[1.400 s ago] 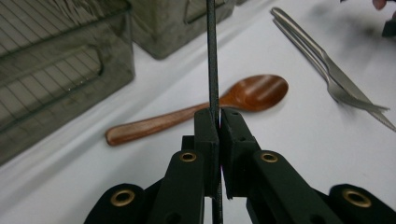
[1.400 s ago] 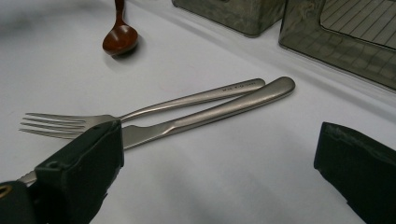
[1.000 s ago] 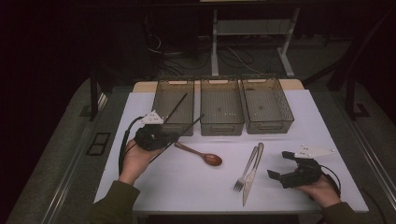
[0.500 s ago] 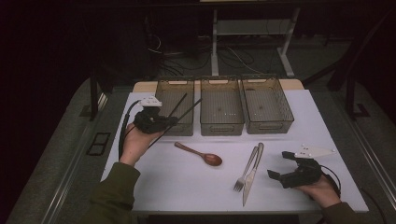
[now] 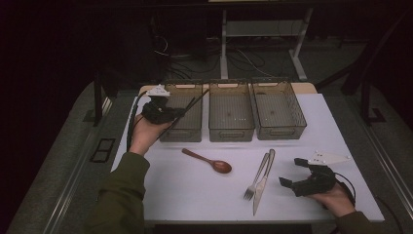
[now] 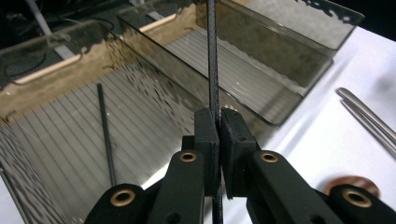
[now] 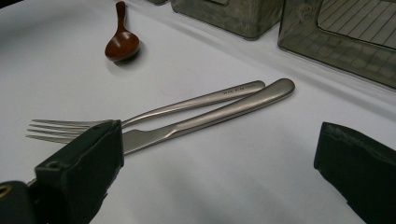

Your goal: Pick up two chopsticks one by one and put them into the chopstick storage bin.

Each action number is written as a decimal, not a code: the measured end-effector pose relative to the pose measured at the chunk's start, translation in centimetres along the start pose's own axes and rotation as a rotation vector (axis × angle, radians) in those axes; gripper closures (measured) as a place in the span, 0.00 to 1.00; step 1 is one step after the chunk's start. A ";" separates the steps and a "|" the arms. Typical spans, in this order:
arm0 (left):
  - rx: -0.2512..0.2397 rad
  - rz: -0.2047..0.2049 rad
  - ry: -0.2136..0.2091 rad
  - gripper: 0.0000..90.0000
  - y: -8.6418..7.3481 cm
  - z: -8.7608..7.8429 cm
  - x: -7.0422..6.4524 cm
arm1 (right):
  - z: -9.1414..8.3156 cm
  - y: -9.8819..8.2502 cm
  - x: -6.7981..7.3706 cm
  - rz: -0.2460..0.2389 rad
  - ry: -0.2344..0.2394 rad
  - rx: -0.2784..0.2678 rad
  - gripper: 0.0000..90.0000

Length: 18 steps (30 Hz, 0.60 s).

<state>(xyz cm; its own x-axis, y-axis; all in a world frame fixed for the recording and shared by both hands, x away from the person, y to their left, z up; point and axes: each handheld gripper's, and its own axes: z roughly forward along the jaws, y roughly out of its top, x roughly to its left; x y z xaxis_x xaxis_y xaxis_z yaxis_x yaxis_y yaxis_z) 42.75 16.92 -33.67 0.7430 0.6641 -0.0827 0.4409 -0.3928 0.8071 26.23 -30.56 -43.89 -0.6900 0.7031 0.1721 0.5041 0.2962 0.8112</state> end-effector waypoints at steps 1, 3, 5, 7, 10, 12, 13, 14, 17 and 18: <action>-0.004 0.002 0.005 0.94 0.2 0.1 0.2 | 0.0 0.0 0.0 0.000 0.000 -0.002 0.01; -0.011 0.001 0.015 0.94 0.5 0.4 0.6 | 0.0 0.0 0.0 0.001 0.001 -0.002 0.01; -0.018 0.001 0.022 0.94 0.8 0.5 1.1 | -0.1 0.0 0.0 0.000 0.000 -0.004 0.01; -0.025 -0.001 0.028 0.94 1.0 0.6 1.6 | -0.1 0.0 0.0 0.003 -0.003 -0.004 0.01; -0.050 -0.003 0.040 0.94 1.3 0.8 2.3 | -0.1 0.0 0.0 0.006 -0.001 -0.003 0.01; -0.057 -0.013 0.040 0.94 1.4 1.1 2.8 | -0.1 0.0 0.0 0.008 0.000 -0.003 0.01; -0.065 -0.021 0.040 0.94 1.4 1.3 3.0 | -0.1 0.0 0.0 0.009 0.000 -0.003 0.01; -0.065 -0.025 0.039 0.94 1.4 1.5 3.2 | -0.1 0.0 0.0 0.009 0.001 -0.003 0.01; -0.064 -0.031 0.049 0.94 1.5 2.2 3.8 | -0.1 -0.1 0.0 0.011 0.003 -0.004 0.01; -0.059 -0.027 0.054 0.94 1.4 2.4 4.1 | -0.1 -0.1 -0.1 0.011 0.003 -0.004 0.01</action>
<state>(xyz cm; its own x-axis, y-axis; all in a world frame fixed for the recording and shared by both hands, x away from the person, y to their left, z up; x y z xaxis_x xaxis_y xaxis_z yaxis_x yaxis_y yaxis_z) 47.63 17.58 -34.24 0.7024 0.7080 -0.0741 0.4287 -0.3377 0.8380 26.20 -30.67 -43.91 -0.6860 0.7044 0.1823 0.5092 0.2858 0.8118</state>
